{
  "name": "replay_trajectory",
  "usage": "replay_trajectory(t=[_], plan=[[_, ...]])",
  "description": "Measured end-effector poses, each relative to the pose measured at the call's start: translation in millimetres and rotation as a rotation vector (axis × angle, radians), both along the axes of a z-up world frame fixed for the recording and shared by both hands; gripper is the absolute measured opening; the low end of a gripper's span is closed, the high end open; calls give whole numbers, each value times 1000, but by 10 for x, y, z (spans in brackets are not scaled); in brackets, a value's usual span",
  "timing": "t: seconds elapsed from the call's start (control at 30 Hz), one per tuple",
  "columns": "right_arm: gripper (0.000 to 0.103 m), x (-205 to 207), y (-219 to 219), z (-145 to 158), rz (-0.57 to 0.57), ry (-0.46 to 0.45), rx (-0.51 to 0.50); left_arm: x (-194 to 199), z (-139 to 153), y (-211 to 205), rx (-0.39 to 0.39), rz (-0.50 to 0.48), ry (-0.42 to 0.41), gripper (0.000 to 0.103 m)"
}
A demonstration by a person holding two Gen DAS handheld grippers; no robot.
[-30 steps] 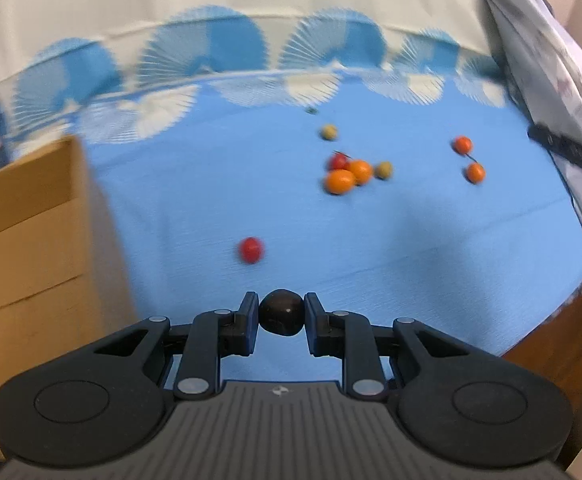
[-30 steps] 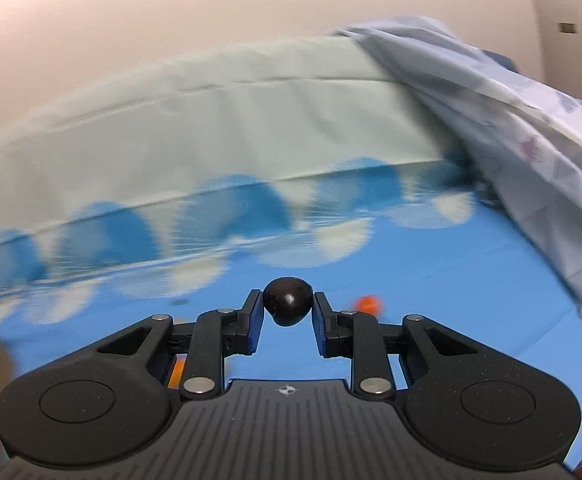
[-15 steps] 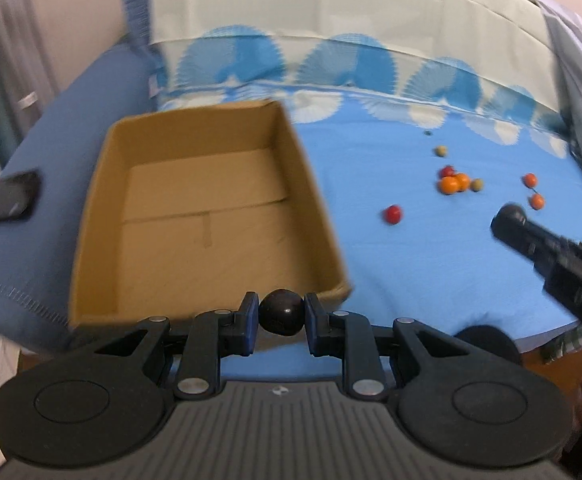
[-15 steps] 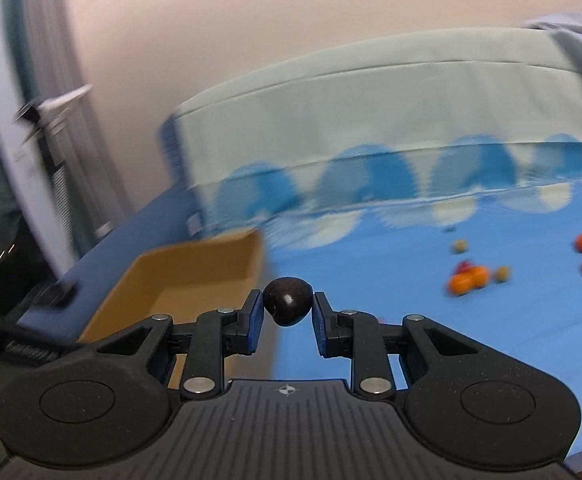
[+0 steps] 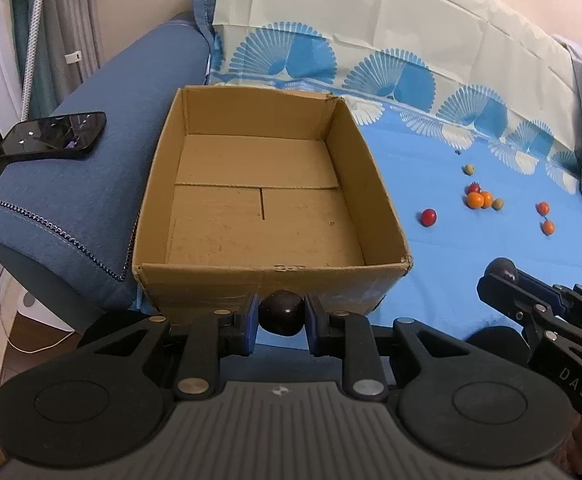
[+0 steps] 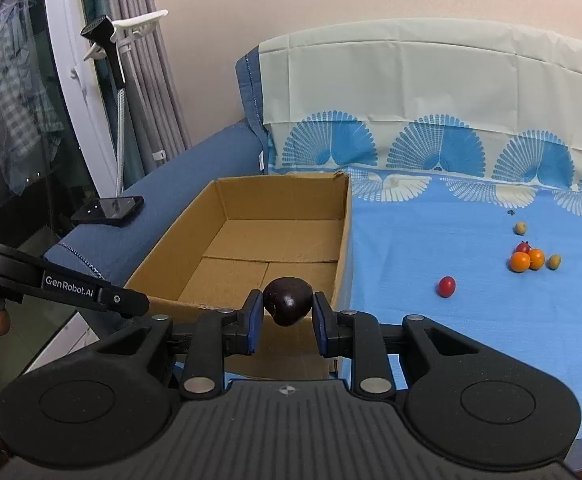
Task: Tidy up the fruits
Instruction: 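Carry the dark purple fruit with the left gripper into the box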
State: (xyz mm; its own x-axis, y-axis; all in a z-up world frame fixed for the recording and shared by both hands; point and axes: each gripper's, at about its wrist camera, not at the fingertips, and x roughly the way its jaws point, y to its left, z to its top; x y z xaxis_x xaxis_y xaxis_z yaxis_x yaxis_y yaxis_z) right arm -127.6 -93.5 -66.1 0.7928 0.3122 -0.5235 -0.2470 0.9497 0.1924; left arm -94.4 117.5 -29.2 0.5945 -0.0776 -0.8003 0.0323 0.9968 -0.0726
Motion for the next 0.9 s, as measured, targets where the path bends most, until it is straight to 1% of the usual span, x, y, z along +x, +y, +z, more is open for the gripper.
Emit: replay_trajectory(t=[0.43, 0.9], plan=[[27, 81, 189, 36, 38, 11, -37, 51, 7, 180, -19, 50, -20, 27], [27, 124, 208, 69, 47, 14, -46, 102, 32, 232, -42, 50, -41, 27]])
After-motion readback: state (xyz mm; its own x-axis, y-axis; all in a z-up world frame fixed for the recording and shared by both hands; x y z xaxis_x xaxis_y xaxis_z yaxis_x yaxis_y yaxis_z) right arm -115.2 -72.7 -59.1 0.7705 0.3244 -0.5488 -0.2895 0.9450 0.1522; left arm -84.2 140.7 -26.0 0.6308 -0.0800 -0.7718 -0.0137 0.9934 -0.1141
